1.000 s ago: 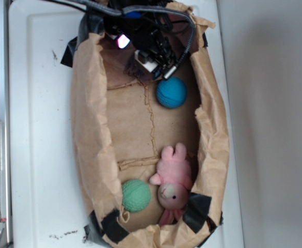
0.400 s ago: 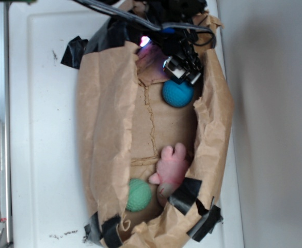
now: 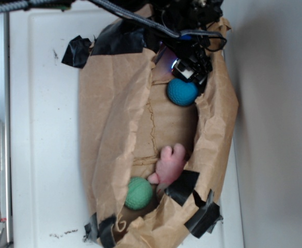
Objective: Grab the wood chip.
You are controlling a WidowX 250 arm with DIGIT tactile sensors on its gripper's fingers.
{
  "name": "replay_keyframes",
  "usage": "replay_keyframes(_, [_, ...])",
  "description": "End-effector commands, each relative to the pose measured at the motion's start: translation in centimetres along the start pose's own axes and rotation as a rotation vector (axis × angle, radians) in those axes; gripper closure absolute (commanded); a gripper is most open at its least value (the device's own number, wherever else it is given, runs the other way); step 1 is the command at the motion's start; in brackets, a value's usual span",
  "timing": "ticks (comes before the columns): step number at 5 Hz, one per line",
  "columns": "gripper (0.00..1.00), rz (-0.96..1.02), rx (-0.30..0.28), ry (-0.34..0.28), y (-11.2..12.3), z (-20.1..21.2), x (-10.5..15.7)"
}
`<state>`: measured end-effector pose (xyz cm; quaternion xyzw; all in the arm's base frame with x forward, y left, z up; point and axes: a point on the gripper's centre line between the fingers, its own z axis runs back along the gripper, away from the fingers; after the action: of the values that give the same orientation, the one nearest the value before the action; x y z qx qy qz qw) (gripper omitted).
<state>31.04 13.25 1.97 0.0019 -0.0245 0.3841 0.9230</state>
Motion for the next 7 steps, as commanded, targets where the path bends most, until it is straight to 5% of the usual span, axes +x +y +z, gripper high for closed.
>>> replay_keyframes(1, [1.0,-0.007,-0.063,-0.111,-0.4,2.3,2.0])
replay_keyframes(5, [1.0,-0.138,-0.282,-0.094,1.3,11.3,-5.7])
replay_keyframes(7, [1.0,-0.169,-0.355,-0.065,2.3,14.3,-7.4])
